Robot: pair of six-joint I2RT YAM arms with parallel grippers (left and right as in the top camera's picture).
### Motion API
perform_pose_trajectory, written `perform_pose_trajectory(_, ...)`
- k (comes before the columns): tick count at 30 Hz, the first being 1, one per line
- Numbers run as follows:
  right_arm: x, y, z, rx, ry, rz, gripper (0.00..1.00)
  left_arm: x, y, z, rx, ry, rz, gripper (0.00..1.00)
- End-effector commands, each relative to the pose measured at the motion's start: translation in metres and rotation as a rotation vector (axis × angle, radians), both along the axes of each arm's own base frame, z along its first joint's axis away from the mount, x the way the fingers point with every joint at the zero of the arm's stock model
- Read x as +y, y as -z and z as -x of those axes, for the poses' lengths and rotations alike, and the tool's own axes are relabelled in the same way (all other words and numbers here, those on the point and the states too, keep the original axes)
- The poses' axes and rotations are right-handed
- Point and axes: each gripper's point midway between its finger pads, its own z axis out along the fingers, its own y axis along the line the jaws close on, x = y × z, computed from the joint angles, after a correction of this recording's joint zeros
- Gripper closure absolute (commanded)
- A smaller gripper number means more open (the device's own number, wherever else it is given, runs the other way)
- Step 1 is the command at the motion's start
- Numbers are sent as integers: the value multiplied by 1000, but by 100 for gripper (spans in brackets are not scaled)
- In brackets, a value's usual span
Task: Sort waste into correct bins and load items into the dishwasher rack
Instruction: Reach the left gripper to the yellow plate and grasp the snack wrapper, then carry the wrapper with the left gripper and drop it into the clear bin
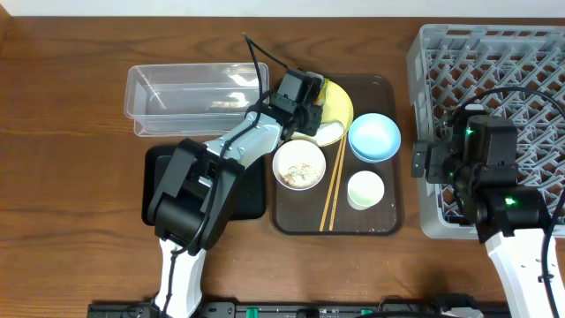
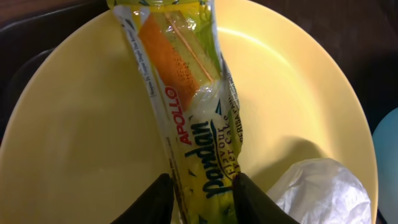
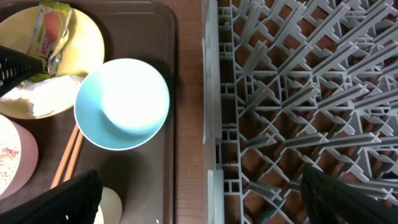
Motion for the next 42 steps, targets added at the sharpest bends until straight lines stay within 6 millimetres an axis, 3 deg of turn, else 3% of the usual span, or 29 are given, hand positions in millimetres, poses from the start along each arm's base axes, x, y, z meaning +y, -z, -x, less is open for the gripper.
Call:
perform_pose_trajectory(1, -4, -12, -4, -31, 22, -1, 1, -1, 1, -1, 0, 4, -7, 66)
perform_pose_trajectory(7, -4, -12, -4, -31, 22, -1, 1, 1, 9, 4, 20, 4, -19, 67)
perform_pose_trajectory(10, -4, -11, -4, -31, 22, -1, 1, 1, 9, 3, 19, 3, -19, 78)
perform_pose_trajectory(12, -4, -11, -4, -31, 22, -1, 1, 1, 7, 2, 11, 3, -14, 91)
perform_pose_trajectory(15, -4, -11, -4, -30, 22, -1, 1, 0, 0, -1, -5, 3, -6, 94)
perform_pose_trajectory(19, -4, -12, -4, -31, 22, -1, 1, 1, -21, -7, -43, -6, 15, 94)
perform_pose_trajectory(25, -4, -11, -4, -31, 22, -1, 1, 21, -84, -13, -119, -50, 58, 94)
perform_pose_trajectory(29, -4, -12, -4, -32, 22, -1, 1, 53, -121, -13, -147, -112, 58, 94)
perform_pose_trajectory(34, -4, -12, -4, -32, 22, -1, 1, 129, -141, -21, -162, -334, -23, 94)
perform_pose_trajectory(37, -4, -12, -4, -32, 22, -1, 1, 163, -140, -25, -147, -404, -44, 94)
perform_pose_trajectory(42, -4, -12, -4, -32, 22, -1, 1, 201, -108, -11, -13, -468, -106, 94)
